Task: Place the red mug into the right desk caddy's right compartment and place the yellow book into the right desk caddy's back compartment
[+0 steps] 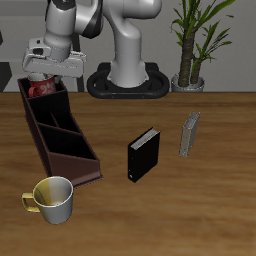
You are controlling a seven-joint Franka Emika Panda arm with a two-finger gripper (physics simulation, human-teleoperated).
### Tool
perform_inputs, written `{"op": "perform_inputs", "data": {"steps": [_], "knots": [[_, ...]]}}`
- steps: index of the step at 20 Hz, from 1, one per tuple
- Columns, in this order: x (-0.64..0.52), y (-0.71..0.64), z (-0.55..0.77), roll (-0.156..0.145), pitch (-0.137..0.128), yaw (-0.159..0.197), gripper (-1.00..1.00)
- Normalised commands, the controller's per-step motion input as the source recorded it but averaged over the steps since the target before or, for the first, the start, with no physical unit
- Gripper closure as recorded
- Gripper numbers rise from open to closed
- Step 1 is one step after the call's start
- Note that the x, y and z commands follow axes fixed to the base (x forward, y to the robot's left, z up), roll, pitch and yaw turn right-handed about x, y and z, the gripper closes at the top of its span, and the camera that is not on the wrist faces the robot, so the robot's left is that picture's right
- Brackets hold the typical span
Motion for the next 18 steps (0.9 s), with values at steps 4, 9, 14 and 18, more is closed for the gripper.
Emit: {"op": "perform_inputs", "data": {"steps": [4, 9, 14, 18], "knots": [[-0.01, 0.06, 0.04, 0.003, 0.015, -0.025, -1.00], [0.00, -0.02, 0.11, -0.032, 0.010, -0.029, -1.00], [0.03, 0.29, 0.36, 0.009, -0.032, 0.011, -1.00], [0.17, 0.24, 0.29, -0.001, -0.039, 0.026, -1.00]]}}
